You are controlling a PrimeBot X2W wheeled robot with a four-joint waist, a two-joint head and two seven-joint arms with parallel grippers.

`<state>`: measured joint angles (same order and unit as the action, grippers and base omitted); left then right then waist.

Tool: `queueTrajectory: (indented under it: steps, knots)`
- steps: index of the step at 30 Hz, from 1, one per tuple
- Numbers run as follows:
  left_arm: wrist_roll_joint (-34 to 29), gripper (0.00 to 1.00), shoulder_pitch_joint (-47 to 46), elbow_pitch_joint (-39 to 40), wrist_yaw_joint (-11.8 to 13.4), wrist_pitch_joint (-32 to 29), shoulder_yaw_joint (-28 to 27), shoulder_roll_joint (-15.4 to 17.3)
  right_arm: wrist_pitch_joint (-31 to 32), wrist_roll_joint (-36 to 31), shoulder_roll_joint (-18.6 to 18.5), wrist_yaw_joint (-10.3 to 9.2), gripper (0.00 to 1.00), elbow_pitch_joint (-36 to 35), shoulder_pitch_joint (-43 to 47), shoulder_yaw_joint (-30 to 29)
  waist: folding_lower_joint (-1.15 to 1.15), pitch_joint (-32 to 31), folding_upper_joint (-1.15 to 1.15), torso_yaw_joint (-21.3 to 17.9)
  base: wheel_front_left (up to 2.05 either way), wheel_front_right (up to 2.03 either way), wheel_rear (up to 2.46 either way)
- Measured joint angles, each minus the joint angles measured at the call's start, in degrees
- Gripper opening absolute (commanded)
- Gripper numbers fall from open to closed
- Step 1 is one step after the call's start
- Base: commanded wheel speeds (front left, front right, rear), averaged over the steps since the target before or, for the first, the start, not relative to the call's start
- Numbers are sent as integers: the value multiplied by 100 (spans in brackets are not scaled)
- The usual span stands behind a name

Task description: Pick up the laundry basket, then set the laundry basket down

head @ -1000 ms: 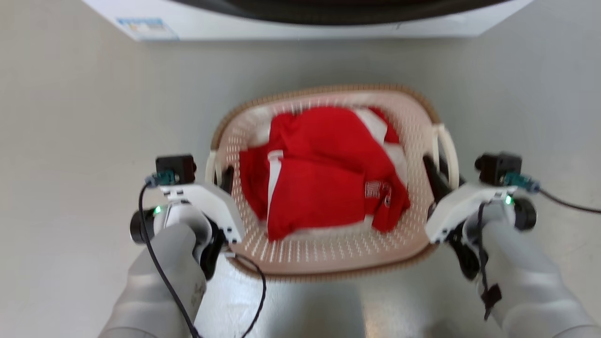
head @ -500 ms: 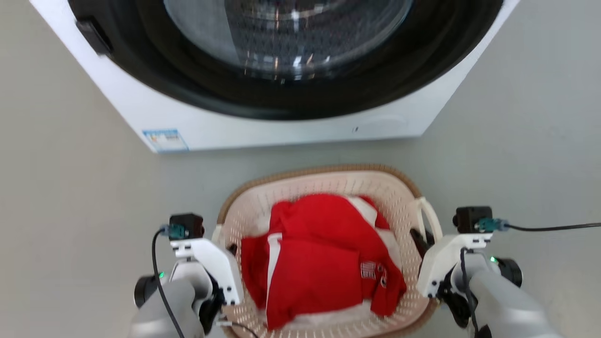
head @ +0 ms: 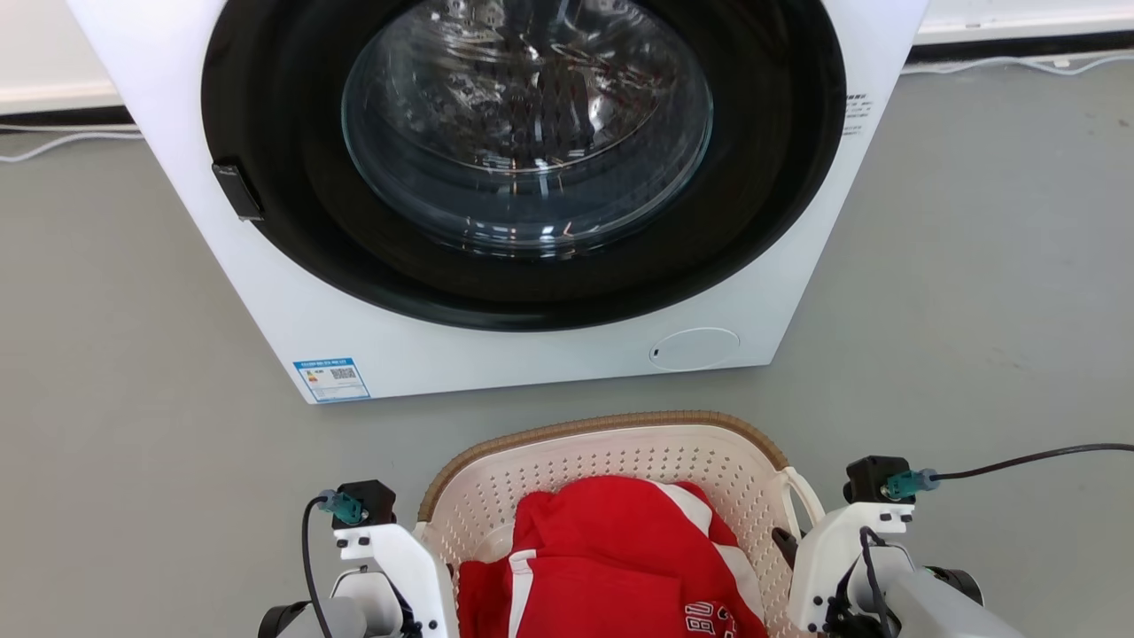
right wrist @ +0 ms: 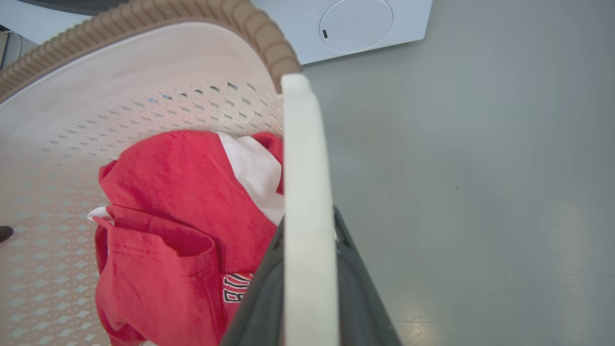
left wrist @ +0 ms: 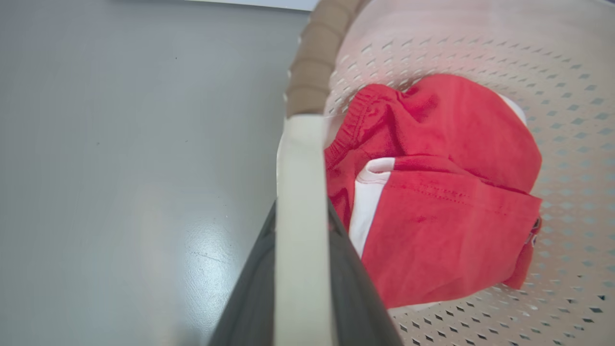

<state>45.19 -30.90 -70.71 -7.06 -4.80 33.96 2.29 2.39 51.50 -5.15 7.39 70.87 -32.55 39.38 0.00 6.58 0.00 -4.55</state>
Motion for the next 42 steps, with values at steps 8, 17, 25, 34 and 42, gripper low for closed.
queueTrajectory:
  steps: [8, 17, 25, 34, 42]
  knots:
    - [267, 0, 130, 59, 1, -181, 211, 69, 168, 87, 1, 1, 0, 24, -5, 182, 0, -149, 0, -46, 0, 0, 0]
    - [500, 0, 176, 79, 2, -234, 407, 107, 231, 227, 0, 1, 0, 36, -4, 335, 0, -196, 0, -66, 0, 0, 0]
    - [655, 0, 215, 74, 2, -243, 556, 135, 289, 392, 1, 1, 0, 29, 77, 448, 0, -187, 0, -66, 0, 0, 0]
    - [829, 0, 215, 65, 2, -225, 714, 153, 287, 505, -13, 1, 0, 16, 76, 581, 0, -201, 0, -48, 0, 0, 0]
    - [945, 0, 215, 42, 2, -219, 836, 164, 282, 613, -20, 0, 0, 15, 77, 720, 0, -236, 0, -60, 0, 0, 0]
